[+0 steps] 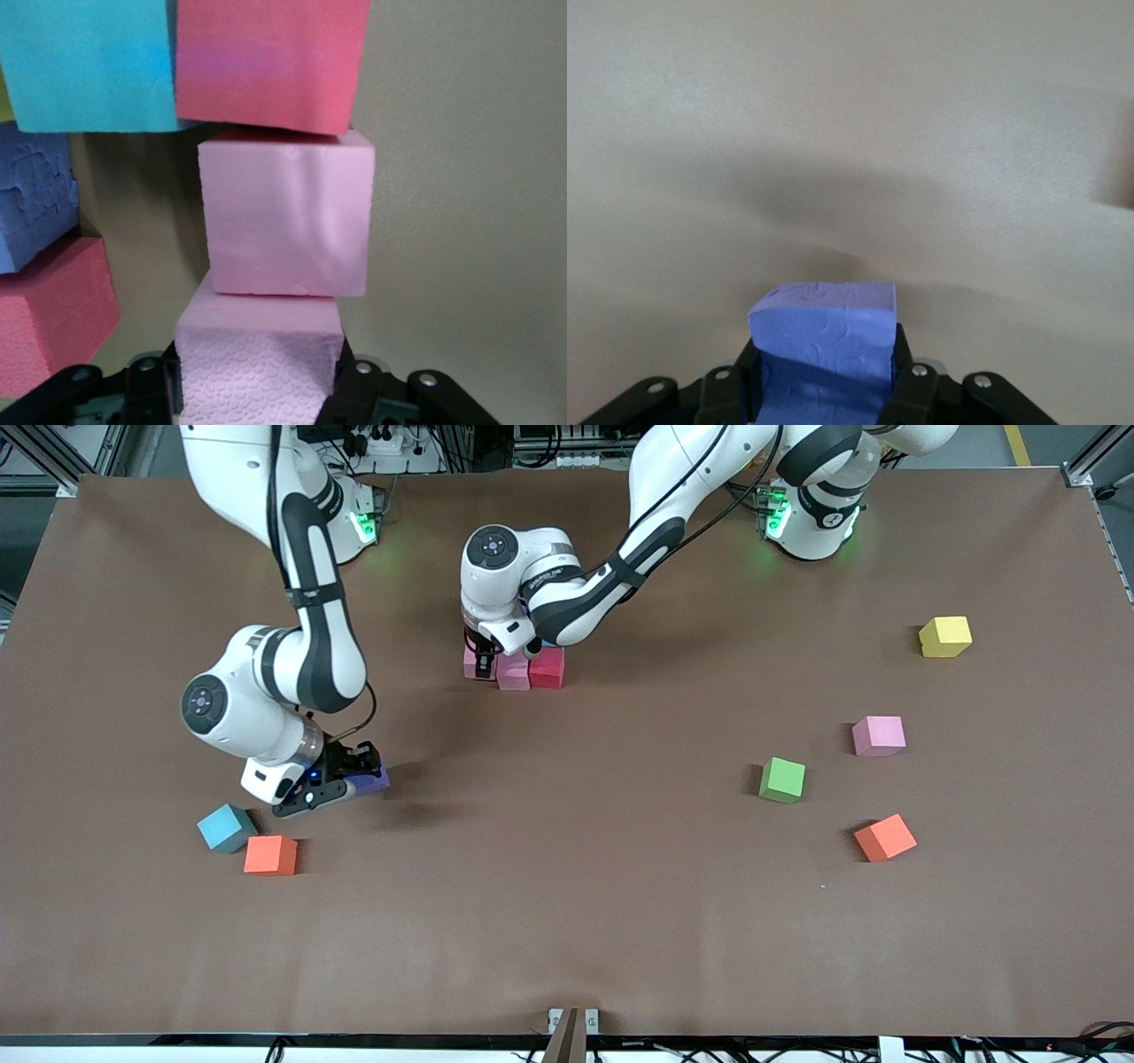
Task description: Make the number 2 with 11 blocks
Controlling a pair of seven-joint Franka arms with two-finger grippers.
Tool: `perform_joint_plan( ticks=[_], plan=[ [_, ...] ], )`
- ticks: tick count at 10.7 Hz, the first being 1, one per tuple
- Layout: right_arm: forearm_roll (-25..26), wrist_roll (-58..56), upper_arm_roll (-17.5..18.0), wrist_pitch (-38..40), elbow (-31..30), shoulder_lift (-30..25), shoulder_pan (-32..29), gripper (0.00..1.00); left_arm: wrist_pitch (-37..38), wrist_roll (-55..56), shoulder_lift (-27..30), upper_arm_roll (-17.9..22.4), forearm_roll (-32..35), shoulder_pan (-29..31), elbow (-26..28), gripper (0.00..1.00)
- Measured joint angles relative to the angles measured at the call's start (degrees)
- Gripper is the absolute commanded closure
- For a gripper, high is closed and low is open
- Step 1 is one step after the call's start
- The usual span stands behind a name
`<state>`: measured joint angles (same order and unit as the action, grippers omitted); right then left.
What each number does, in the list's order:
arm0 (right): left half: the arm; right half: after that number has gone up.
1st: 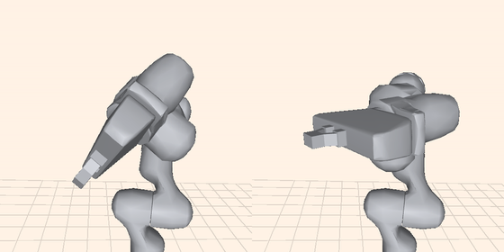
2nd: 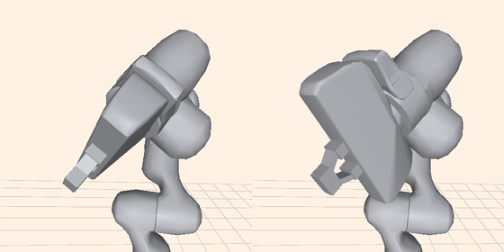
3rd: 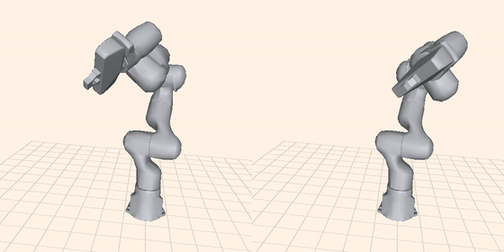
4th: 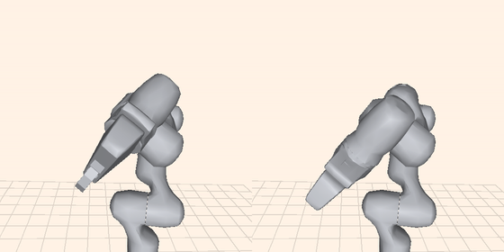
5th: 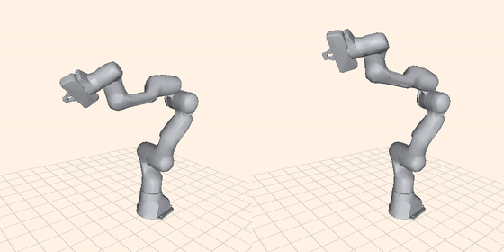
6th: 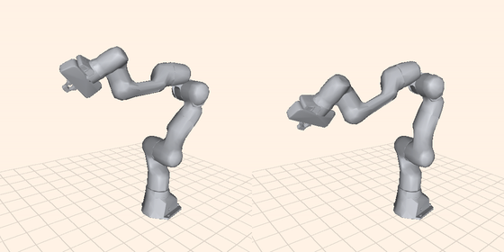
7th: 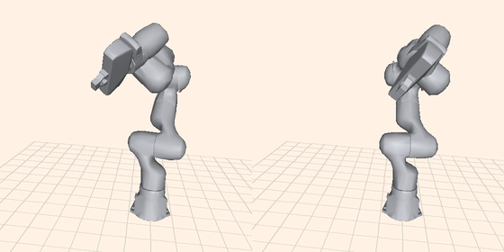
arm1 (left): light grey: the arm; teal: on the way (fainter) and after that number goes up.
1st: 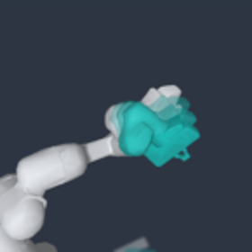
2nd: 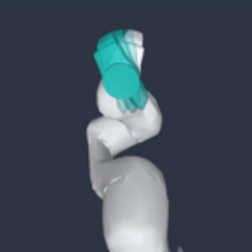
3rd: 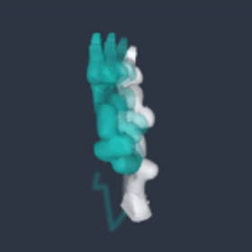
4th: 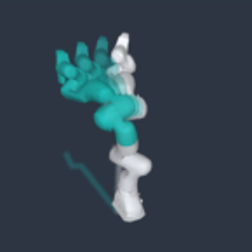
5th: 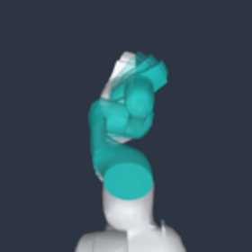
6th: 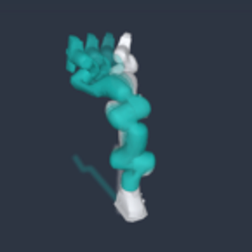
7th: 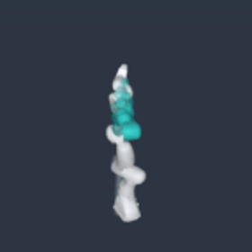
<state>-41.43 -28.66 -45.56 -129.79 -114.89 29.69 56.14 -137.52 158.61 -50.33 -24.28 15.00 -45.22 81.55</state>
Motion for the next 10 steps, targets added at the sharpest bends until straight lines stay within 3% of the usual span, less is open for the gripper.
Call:
perform_joint_plan(
  ticks=[7,8,10],
  plan=[
    [-1.6,5.0,-1.1,0.1,-1.9,0.0,2.9,0.9,0.0,1.0,-1.3,0.9,-0.8,0.0,-0.6,0.54],
    [-1.6,6.7,-1.1,0.1,-1.9,0.0,3.8,0.9,0.0,1.0,-1.3,1.1,-0.8,0.0,-0.6,0.42],
    [-1.7,9.2,-1.2,0.1,-1.9,0.0,5.1,0.89,0.0,1.0,-1.3,1.3,-0.8,0.0,-0.6,0.0]
  ],
)
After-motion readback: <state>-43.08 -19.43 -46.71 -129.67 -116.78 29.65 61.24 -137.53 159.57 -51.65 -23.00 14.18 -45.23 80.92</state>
